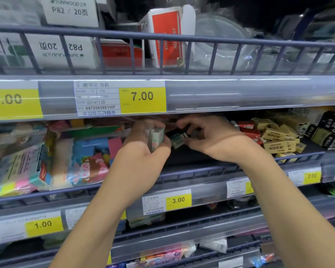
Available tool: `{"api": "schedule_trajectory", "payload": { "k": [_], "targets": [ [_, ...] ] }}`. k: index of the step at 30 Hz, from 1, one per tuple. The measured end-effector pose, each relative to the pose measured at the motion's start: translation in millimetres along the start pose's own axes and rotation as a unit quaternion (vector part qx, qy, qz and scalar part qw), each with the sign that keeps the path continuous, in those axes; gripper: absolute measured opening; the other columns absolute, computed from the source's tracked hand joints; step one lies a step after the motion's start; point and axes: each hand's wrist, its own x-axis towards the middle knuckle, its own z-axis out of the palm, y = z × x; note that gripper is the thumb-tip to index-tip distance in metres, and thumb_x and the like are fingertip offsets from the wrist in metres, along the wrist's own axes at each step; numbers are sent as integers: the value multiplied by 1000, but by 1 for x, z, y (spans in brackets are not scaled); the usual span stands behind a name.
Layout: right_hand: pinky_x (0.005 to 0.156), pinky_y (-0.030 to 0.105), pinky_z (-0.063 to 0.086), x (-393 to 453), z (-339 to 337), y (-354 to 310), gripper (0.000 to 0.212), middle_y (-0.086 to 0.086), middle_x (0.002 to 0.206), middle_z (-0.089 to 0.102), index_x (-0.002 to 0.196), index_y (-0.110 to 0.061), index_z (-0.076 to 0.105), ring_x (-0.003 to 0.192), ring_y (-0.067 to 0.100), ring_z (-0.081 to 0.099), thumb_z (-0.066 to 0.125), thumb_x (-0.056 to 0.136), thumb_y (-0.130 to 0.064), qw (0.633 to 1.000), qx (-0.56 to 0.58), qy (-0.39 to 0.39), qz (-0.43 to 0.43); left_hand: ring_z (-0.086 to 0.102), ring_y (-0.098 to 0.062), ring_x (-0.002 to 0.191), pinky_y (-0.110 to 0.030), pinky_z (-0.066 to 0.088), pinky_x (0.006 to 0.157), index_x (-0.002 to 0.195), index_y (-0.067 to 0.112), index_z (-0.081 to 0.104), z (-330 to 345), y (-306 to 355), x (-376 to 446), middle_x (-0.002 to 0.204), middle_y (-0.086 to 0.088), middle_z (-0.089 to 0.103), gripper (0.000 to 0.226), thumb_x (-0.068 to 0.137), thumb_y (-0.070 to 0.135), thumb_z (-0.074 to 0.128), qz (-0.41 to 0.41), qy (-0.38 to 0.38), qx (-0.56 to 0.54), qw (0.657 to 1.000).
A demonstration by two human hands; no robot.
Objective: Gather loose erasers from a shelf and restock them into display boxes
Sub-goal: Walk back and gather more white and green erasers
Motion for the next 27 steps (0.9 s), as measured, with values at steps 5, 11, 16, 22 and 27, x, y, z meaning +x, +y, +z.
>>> {"api": "schedule_trajectory", "payload": {
  "k": [5, 11, 16, 22, 27],
  "targets": [
    [103, 28, 43, 24, 10, 9, 52, -6, 145, 52, 144, -34, 49, 127, 18, 51, 60, 95, -21, 978, -171, -124, 0, 66, -8, 69, -24, 48, 64, 91, 50, 57, 0, -3, 3, 75, 12, 66, 22, 89, 41, 76, -16, 4, -17, 1000],
    [111, 39, 41, 32, 14, 5, 57, -4, 154, 43, 149, -38, 41, 137, 23, 44, 53, 98, -17, 963, -217, -159, -4, 65, -17, 85, -30, 48, 73, 97, 59, 49, 1, -1, 4, 106, 11, 65, 32, 89, 42, 75, -10, -11, -33, 999],
    [101, 31, 43, 35, 6, 3, 54, -5, 147, 50, 146, -32, 48, 129, 21, 51, 62, 95, -41, 958, -208, -195, 29, 65, -16, 85, -25, 46, 68, 99, 46, 53, 2, -3, 6, 104, 17, 62, 25, 91, 37, 75, -12, -13, -29, 999],
    [66, 28, 41, 31, 7, 2, 35, -11, 101, 58, 111, -32, 56, 89, 12, 56, 76, 83, -42, 975, -149, -159, 51, 65, -20, 90, -27, 47, 71, 100, 46, 54, 1, -1, 5, 105, 17, 61, 26, 90, 38, 76, -20, -16, -31, 999],
    [77, 32, 53, 17, 15, 4, 28, -8, 96, 66, 99, -32, 61, 87, 14, 63, 82, 79, -32, 997, 19, -44, 63, 69, -15, 94, -26, 53, 75, 98, 46, 55, 2, 4, 2, 103, 11, 67, 33, 78, 52, 80, -35, -2, -64, 997]
  ]
}}
